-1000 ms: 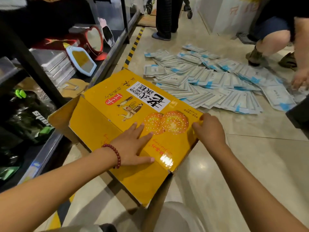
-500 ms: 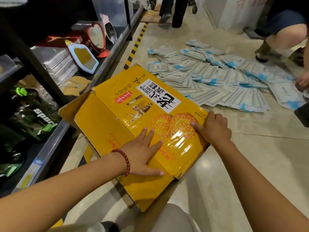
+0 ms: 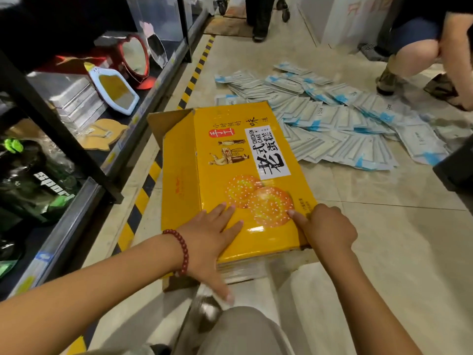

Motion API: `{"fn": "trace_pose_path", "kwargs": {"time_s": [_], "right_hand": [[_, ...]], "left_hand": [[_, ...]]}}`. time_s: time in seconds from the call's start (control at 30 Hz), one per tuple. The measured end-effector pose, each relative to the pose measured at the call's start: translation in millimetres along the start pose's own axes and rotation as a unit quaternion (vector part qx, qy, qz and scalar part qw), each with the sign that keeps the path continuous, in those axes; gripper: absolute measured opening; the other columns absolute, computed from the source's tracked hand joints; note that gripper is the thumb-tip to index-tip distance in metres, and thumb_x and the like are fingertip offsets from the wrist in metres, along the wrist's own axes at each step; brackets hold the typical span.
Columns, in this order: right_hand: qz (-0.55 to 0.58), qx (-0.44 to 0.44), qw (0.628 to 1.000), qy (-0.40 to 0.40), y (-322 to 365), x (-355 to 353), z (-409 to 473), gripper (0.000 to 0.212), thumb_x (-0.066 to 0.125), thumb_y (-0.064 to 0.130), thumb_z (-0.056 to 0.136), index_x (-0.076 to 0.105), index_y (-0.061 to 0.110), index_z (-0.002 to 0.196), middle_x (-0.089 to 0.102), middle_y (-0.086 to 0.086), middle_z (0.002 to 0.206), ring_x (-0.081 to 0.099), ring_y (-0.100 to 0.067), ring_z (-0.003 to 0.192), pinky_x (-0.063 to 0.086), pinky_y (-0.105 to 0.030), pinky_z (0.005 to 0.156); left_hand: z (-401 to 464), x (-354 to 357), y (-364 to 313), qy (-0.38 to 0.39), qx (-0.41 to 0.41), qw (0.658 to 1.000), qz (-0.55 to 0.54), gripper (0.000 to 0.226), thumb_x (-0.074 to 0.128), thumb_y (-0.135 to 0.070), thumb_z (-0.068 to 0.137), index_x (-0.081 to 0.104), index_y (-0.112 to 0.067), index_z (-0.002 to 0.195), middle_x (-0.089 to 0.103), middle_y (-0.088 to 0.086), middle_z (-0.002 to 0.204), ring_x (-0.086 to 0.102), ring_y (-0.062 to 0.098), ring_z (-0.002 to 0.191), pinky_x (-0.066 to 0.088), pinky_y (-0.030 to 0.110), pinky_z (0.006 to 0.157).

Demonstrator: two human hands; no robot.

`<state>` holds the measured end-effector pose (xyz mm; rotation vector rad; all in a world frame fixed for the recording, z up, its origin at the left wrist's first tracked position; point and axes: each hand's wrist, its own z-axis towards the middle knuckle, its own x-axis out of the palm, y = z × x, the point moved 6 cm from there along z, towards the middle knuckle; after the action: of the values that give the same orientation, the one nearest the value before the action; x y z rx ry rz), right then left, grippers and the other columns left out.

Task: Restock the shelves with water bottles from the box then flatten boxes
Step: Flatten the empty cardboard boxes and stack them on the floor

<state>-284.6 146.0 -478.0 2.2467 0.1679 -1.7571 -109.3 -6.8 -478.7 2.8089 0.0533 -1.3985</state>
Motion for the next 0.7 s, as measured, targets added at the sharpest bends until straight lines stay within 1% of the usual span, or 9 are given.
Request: {"fn": "trace_pose_path", "kwargs": {"time_s": [0.07,0.13,0.23,0.33,0.47,0.53,0.6,0.63,0.7], "right_hand": [[0.003,-0.006,1.000,-0.005,10.4,-1.2,4.2,0.068,0.042,0.071,0.084,0.059,0.010,0.108,0.057,-0.015,0.114,0.057,-0.033,0.103,0.035,-0.031,0.066],[0.017,-0.013,1.000,-0.009,17.9,-0.9,10.1,0.067,0.043,0.071,0.084,0.060,0.010,0.105,0.059,-0.015,0.111,0.058,-0.033,0.101,0.035,-0.031,0.065],[0.063,-0.011,0.998,-0.001,24.4,3.5,17.0,0.059,0.045,0.068,0.085,0.056,0.012,0.095,0.060,-0.015,0.107,0.059,-0.033,0.098,0.036,-0.032,0.064],[0.122,-0.005,0.992,0.008,27.4,5.9,19.3,0.053,0.050,0.065,0.086,0.045,0.012,0.086,0.063,-0.014,0.102,0.059,-0.034,0.095,0.034,-0.031,0.061],[0.128,-0.022,0.992,-0.001,33.1,2.9,12.3,0.052,0.051,0.064,0.086,0.045,0.012,0.084,0.063,-0.014,0.100,0.059,-0.034,0.093,0.029,-0.031,0.055],[0.133,-0.039,0.990,0.006,40.2,5.2,4.8,0.050,0.052,0.061,0.086,0.050,0.011,0.088,0.064,-0.014,0.102,0.059,-0.034,0.096,0.032,-0.031,0.059],[0.136,-0.057,0.989,0.020,51.1,11.3,-6.5,0.049,0.053,0.059,0.087,0.054,0.010,0.094,0.064,-0.014,0.105,0.059,-0.034,0.100,0.033,-0.030,0.063],[0.142,-0.067,0.987,0.030,56.9,15.6,-13.2,0.046,0.054,0.058,0.088,0.053,0.012,0.091,0.064,-0.013,0.105,0.059,-0.033,0.100,0.032,-0.030,0.063],[0.171,-0.092,0.980,0.054,69.6,27.8,-27.1,0.042,0.056,0.055,0.087,0.047,0.016,0.076,0.066,-0.012,0.099,0.061,-0.031,0.096,0.032,-0.028,0.062]], "left_hand": [[-3.5,11.8,-3.3,0.037,0.014,0.998,0.042,0.138,0.073,-0.066,0.061,-0.030,-0.026,0.143,-0.041,0.009,0.147,-0.034,0.028,0.137,-0.005,0.053,0.116],[-5.4,13.0,6.6,0.048,-0.003,0.997,0.067,0.138,0.081,-0.045,0.066,-0.035,-0.031,0.139,-0.043,0.006,0.146,-0.033,0.027,0.137,-0.002,0.054,0.116],[-8.1,5.2,28.2,0.020,-0.021,0.996,0.082,0.124,0.072,-0.015,0.078,-0.034,-0.041,0.137,-0.038,-0.001,0.149,-0.027,0.024,0.141,0.002,0.054,0.116],[-9.0,4.7,42.1,-0.016,-0.031,0.995,0.097,0.114,0.059,0.000,0.085,-0.036,-0.046,0.130,-0.034,-0.006,0.151,-0.024,0.023,0.142,0.003,0.052,0.117],[-8.8,6.2,52.2,-0.045,-0.030,0.990,0.134,0.111,0.054,0.005,0.087,-0.035,-0.046,0.129,-0.030,-0.006,0.153,-0.020,0.022,0.143,0.001,0.046,0.116],[-12.9,6.0,66.6,-0.047,-0.053,0.987,0.144,0.112,0.055,0.004,0.087,-0.037,-0.047,0.127,-0.030,-0.008,0.153,-0.019,0.021,0.144,0.000,0.047,0.116],[-19.9,6.3,84.7,-0.040,-0.100,0.983,0.149,0.115,0.058,0.000,0.087,-0.039,-0.048,0.126,-0.031,-0.008,0.152,-0.016,0.021,0.144,0.004,0.048,0.117],[-24.1,6.4,93.7,-0.032,-0.130,0.980,0.146,0.115,0.060,-0.003,0.087,-0.039,-0.047,0.126,-0.031,-0.007,0.153,-0.015,0.022,0.145,0.006,0.049,0.117],[-31.3,5.7,107.1,-0.015,-0.183,0.974,0.135,0.116,0.065,-0.013,0.086,-0.037,-0.043,0.133,-0.026,-0.004,0.155,-0.012,0.025,0.145,0.009,0.051,0.116]]}}
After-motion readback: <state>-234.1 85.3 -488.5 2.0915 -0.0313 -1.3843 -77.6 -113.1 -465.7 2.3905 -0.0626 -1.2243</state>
